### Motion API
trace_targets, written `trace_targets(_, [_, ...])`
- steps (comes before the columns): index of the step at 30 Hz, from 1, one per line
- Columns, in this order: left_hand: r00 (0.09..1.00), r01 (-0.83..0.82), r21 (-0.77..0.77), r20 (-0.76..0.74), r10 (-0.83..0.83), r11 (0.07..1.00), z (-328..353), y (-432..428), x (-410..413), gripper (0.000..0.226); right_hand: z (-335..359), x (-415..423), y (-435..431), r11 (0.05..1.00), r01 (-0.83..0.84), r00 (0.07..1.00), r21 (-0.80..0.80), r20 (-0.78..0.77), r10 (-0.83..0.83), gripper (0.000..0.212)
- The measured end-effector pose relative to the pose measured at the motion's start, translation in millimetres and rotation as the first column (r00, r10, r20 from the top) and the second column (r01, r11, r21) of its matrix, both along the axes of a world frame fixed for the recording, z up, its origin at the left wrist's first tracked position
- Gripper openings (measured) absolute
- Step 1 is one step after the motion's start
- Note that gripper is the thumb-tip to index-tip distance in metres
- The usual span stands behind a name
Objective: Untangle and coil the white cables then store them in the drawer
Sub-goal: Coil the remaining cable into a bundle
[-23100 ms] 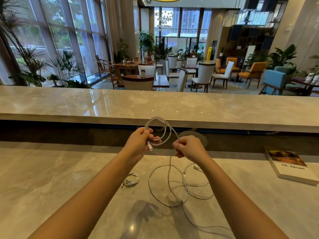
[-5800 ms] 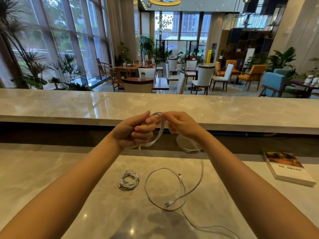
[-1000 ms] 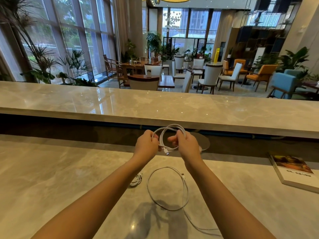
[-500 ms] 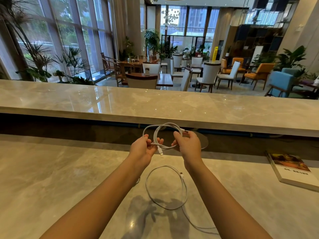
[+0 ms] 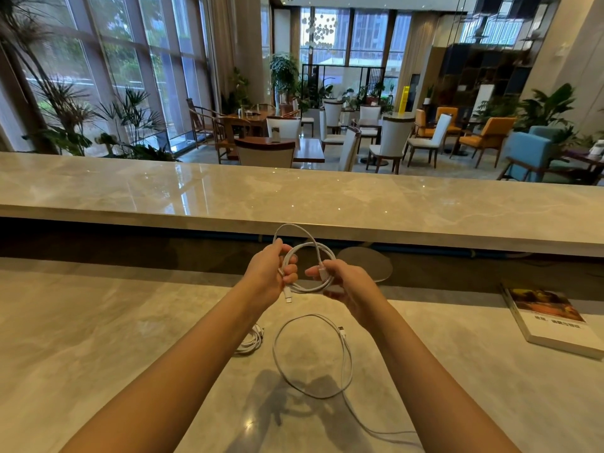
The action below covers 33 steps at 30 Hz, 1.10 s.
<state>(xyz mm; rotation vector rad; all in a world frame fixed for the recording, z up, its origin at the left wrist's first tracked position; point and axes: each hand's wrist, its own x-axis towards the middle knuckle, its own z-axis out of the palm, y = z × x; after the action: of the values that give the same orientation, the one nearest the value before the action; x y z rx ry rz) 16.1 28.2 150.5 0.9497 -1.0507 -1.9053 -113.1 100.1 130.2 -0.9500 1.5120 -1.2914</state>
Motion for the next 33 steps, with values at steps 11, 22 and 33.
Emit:
trace_targets(11, [0.863, 0.185, -0.377, 0.504, 0.034, 0.907, 5.9, -2.0, 6.6, 0.02, 29.7, -6.6, 1.5, 0.975, -0.1, 0.851, -0.198, -0.526, -0.02, 0.016])
trace_targets(22, [0.96, 0.264, -0.412, 0.202, -0.195, 0.872, 10.3, -5.9, 26.4, 0.027, 15.0, 5.9, 13.3, 0.993, -0.117, 0.989, -0.027, 0.087, 0.119, 0.015])
trace_targets(33, [0.929, 0.179, -0.526, 0.368, 0.032, 0.832, 1.1, -6.8, 23.2, 0.023, 23.8, 20.4, 17.6, 0.98, -0.198, 0.934, -0.018, 0.299, 0.195, 0.026])
